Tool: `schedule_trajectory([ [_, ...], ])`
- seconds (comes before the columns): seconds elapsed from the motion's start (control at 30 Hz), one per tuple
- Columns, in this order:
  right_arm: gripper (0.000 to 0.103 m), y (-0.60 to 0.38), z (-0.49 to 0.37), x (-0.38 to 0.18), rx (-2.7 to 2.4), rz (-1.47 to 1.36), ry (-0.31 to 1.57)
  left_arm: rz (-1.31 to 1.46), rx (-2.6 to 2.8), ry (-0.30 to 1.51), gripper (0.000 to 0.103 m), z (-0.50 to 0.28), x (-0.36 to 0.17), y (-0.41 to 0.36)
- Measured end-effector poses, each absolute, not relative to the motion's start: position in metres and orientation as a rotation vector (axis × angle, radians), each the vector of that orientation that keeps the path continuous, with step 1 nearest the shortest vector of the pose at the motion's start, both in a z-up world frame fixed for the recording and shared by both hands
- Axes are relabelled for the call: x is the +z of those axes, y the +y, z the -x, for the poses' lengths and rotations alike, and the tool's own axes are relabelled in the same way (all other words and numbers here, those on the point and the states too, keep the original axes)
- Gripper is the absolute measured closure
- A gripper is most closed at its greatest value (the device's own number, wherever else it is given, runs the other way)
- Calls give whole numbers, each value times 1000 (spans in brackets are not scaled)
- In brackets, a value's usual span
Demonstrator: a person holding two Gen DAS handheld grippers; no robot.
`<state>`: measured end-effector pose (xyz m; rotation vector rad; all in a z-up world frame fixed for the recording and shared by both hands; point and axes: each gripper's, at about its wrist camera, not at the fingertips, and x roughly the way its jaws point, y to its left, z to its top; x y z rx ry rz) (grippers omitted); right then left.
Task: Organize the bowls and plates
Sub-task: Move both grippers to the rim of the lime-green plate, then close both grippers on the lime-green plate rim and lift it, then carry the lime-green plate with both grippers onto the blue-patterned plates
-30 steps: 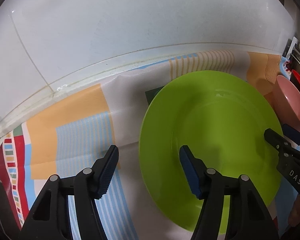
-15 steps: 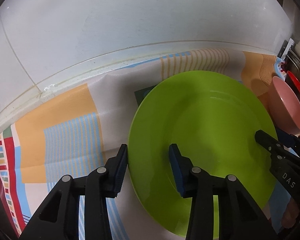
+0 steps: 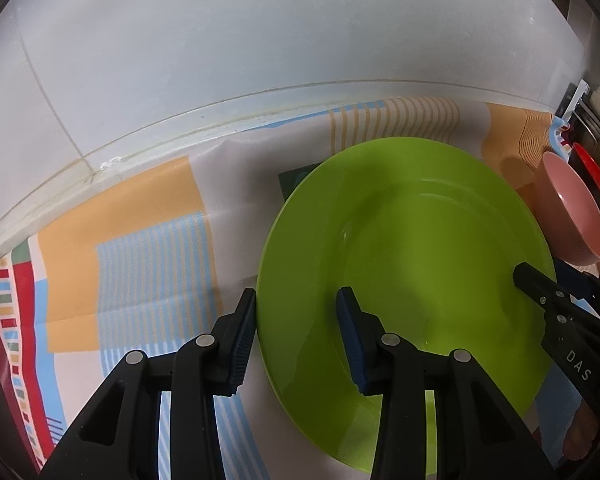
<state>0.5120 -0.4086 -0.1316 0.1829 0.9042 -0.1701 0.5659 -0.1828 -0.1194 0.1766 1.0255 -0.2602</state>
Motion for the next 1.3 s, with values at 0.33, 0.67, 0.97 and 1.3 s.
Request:
schedule_trajectory([
  [0.33, 62, -395, -492, -114, -155, -169, 910, -149, -235, 1010, 64, -539, -101, -174],
  [0.67, 62, -375, -459, -89, -135, -149, 907, -100, -200, 1003, 64, -492, -83, -153],
  [0.97, 62, -351, -424, -71, -97, -134, 906, -59, -154, 994, 65, -447, -70, -120],
  [1.3, 62, -315, -386, -56, -50, -108, 901, -18, -103, 976, 65, -399, -55, -80],
])
